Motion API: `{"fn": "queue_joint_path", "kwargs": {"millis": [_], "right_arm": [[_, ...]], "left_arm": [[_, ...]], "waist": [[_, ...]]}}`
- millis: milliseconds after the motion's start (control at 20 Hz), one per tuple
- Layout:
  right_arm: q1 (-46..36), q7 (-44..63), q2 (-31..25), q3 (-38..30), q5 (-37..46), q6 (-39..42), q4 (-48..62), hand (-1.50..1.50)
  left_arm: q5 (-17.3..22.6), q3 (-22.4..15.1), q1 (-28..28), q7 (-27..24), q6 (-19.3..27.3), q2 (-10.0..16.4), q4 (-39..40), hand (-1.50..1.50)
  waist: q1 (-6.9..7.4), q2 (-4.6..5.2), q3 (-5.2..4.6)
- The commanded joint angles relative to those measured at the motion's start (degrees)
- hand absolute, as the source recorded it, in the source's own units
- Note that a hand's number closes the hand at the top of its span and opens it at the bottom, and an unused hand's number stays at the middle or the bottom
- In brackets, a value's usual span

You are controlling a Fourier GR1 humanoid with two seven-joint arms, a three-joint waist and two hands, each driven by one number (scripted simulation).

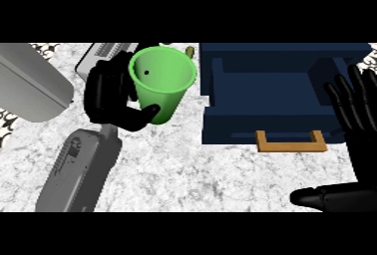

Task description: Pick up the cup, place it into the drawer and close the drawer

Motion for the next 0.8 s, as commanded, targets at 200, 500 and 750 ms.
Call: {"fn": "queue_joint_path", "kwargs": {"millis": [200,500,750], "right_arm": [[1.62,-4.58,0.41,-1.02,0.50,1.09,3.32,-1.50],[1.33,-1.70,1.17,1.09,1.48,-0.10,0.43,-1.50],[0.97,-1.00,0.06,0.40,0.54,0.81,-0.20,-1.50]], "left_arm": [[-4.58,0.47,-13.63,7.15,5.15,-2.23,6.24,1.50],[-6.72,1.35,-20.88,6.95,5.62,-4.69,13.70,1.50],[-8.17,1.15,-27.71,10.15,7.69,-4.47,19.96,1.50]], "waist": [[-0.13,0.10,0.01],[-0.35,0.17,-0.01],[-0.42,0.15,0.00]]}}
